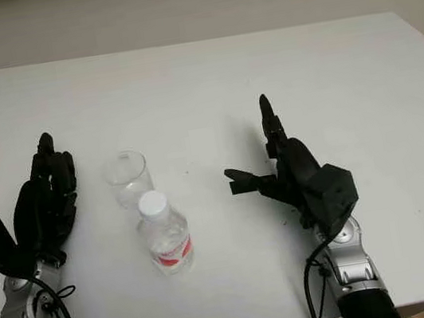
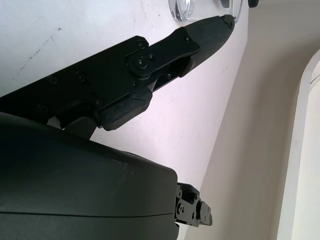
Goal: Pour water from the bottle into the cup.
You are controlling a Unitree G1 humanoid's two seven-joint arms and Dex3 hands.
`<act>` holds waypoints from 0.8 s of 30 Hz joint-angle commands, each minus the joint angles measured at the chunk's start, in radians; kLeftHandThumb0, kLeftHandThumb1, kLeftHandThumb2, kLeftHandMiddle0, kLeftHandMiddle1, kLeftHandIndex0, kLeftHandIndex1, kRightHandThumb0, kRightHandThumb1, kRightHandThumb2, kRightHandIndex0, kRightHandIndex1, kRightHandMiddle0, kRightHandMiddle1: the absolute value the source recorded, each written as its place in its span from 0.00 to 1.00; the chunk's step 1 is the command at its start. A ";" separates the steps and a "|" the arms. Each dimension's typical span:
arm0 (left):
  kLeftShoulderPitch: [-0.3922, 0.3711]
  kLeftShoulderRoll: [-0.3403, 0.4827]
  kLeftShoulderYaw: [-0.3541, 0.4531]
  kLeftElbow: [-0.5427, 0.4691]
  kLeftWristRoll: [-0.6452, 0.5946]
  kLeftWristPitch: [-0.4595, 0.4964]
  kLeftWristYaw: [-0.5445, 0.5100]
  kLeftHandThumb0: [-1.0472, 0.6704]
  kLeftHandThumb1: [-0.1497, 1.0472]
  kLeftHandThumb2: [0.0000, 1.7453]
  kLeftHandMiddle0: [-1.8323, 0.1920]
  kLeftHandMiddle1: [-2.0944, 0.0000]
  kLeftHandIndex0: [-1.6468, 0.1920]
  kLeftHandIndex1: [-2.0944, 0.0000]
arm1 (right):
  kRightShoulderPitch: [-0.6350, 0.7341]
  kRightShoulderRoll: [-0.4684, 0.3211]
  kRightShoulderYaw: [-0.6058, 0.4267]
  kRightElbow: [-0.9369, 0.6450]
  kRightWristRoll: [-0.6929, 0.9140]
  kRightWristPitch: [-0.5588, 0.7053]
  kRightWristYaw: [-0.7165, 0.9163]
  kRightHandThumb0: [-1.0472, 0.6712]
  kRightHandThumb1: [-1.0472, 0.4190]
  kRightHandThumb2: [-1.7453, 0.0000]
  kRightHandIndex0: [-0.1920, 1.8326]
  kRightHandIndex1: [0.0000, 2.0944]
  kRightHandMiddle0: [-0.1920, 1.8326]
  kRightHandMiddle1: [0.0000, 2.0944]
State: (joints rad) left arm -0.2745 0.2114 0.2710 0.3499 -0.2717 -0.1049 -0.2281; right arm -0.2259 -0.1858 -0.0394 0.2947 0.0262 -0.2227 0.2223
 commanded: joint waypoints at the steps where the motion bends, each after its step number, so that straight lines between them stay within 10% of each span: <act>1: 0.005 0.008 0.005 -0.007 0.003 -0.009 -0.001 0.20 1.00 0.30 0.98 0.97 0.97 0.97 | 0.004 -0.003 -0.001 -0.016 0.001 0.000 -0.001 0.08 0.11 0.97 0.00 0.00 0.00 0.00; 24: -0.007 0.008 0.007 -0.006 -0.005 -0.004 -0.005 0.20 1.00 0.30 0.98 0.97 0.97 0.97 | 0.045 -0.163 -0.044 -0.350 0.323 0.244 0.401 0.09 0.15 0.97 0.01 0.01 0.02 0.02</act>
State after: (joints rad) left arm -0.2767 0.2114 0.2718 0.3519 -0.2736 -0.1077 -0.2311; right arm -0.1903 -0.3322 -0.0813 -0.0213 0.3381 0.0102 0.6126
